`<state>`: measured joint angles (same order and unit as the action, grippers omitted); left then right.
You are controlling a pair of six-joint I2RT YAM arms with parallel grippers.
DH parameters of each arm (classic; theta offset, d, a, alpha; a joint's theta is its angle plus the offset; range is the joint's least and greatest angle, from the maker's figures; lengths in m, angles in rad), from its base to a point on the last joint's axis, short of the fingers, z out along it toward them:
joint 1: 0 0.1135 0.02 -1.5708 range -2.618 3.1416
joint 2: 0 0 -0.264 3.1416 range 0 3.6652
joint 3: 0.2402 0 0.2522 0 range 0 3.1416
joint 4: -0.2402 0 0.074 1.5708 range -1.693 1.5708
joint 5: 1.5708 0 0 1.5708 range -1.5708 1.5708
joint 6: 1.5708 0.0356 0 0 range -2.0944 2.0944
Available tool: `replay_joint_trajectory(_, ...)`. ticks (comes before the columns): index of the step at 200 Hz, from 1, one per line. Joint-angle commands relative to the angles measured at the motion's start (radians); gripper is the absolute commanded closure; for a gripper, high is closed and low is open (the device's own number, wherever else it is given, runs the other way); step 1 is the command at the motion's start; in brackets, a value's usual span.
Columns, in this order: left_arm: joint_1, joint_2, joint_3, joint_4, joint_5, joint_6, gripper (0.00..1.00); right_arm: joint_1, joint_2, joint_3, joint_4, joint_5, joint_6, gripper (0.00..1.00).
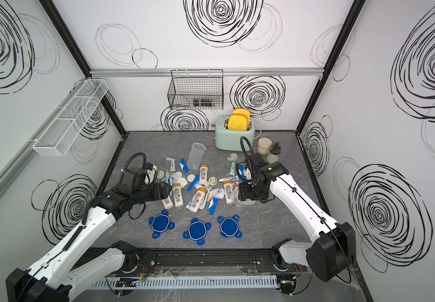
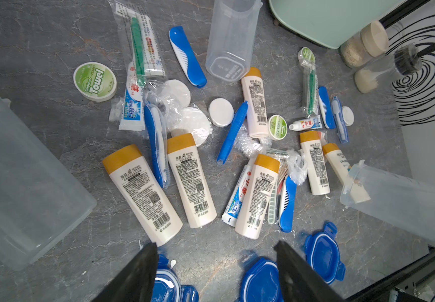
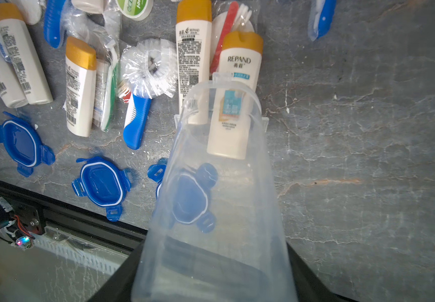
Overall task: Take out toiletry kits
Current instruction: 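Pour the toiletry kits out of the container.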
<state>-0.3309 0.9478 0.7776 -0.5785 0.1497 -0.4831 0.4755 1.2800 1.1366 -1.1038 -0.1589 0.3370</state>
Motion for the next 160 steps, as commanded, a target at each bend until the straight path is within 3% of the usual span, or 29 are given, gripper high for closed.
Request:
replay_joint_trajectory(1, -0.010, 0.001, -0.005, 0.005, -0.020, -0.006, 0.25, 0.005, -0.027, 0.002, 0.004, -0.005, 0.007, 0.72)
replay_joint_trajectory(38, -0.010, 0.001, -0.003, 0.005, -0.023, -0.007, 0.25, 0.009, -0.051, 0.000, -0.011, -0.059, -0.007, 0.72)
replay_joint_trajectory(90, -0.012, -0.004, -0.003, 0.002, -0.027, -0.006, 0.25, -0.008, -0.077, 0.003, 0.001, -0.002, -0.005, 0.72)
replay_joint_trajectory(119, -0.013, -0.007, -0.001, 0.000, -0.032, -0.007, 0.25, -0.053, -0.113, -0.017, 0.073, 0.158, 0.027, 0.72)
replay_joint_trajectory(160, -0.016, -0.012, -0.001, -0.001, -0.038, -0.008, 0.25, -0.158, -0.166, -0.082, 0.193, 0.240, 0.048, 0.71)
